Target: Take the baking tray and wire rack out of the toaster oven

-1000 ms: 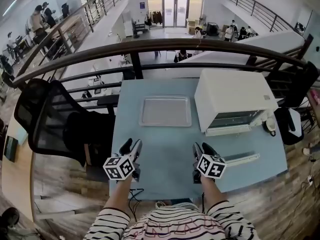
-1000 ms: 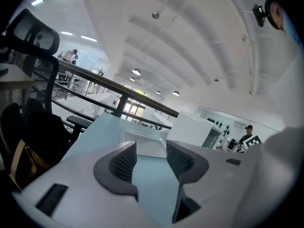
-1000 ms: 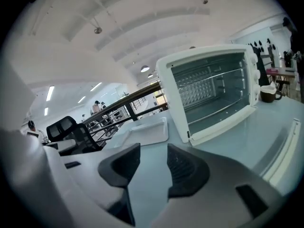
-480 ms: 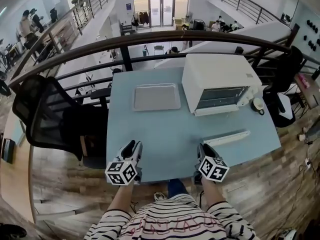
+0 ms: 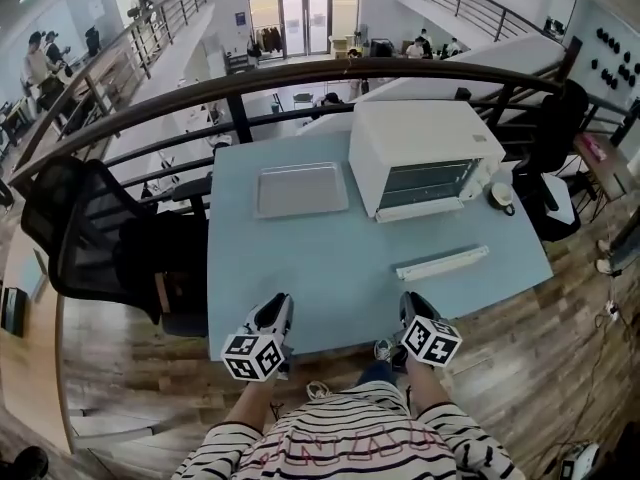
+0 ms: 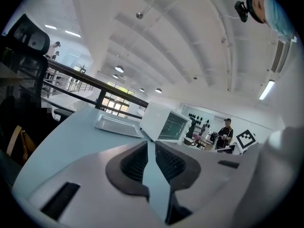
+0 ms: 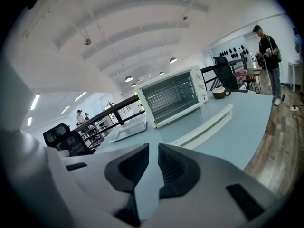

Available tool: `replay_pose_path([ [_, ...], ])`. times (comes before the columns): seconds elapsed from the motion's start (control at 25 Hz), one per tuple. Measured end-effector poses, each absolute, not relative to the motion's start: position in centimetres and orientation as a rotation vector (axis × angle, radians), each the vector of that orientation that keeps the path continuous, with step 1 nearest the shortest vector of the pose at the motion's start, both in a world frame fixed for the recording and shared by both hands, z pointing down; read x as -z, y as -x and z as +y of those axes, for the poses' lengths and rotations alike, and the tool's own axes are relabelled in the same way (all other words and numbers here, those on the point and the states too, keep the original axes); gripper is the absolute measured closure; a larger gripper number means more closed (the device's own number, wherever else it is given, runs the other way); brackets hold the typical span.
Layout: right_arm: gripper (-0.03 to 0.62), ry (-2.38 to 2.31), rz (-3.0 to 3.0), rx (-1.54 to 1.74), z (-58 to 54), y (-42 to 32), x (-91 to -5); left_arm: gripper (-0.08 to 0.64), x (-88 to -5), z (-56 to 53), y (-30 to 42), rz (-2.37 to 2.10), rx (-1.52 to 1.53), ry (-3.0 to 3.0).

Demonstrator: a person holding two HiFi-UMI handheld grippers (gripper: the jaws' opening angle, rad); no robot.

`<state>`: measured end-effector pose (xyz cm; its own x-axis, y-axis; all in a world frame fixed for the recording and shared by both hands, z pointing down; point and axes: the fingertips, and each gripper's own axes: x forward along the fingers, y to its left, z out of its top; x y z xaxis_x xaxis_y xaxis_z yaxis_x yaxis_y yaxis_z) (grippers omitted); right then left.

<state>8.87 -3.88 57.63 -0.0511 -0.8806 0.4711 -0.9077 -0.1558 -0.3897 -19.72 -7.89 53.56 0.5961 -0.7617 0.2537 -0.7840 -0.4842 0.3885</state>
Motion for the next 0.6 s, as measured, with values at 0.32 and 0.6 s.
replay_pose_path([
  [0.32, 0.522, -2.21, -2.043, -0.982, -6.3, -13.6, -56.1, 0.495, -53.1, -9.6, 13.2, -1.12, -0.072, -2.419],
  [0.6, 0.522, -2.267, -2.08, -1.013, -9.9, -20.0, -54.5, 0.495, -52.1, -12.6, 5.5, -1.049, -0.067, -2.439],
])
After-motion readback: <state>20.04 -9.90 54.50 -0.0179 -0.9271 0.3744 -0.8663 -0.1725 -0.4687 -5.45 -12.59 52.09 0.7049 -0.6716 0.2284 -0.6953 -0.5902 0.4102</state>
